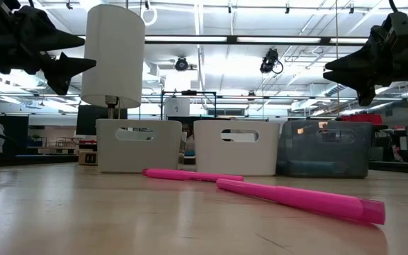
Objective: Pick & Place Markers
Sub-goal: Put the yellow highlighter pen into the white bin
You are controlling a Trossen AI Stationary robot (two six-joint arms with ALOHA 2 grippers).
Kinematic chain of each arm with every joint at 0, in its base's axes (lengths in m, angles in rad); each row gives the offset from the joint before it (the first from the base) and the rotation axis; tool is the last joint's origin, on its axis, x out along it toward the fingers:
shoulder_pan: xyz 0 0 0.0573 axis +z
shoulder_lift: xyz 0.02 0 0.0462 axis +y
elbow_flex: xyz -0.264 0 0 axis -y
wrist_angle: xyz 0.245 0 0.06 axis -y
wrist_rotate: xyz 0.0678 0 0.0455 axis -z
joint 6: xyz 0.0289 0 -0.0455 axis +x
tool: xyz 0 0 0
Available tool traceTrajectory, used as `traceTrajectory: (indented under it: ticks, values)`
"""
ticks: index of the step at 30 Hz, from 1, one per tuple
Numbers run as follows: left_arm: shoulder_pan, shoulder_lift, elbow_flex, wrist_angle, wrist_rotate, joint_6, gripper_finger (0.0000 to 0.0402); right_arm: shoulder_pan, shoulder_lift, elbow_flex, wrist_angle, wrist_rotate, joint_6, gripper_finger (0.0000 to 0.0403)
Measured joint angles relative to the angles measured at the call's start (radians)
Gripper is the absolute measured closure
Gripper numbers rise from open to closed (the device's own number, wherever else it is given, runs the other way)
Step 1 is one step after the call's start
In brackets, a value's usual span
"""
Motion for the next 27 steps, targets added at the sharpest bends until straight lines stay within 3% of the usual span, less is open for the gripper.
traceTrajectory:
  ticks: [27]
  values:
    - [0.000,0.000,0.000,0.009,0.001,0.000,0.0168,0.000,0.000,0.000,0.008,0.000,0.002,0.0291]
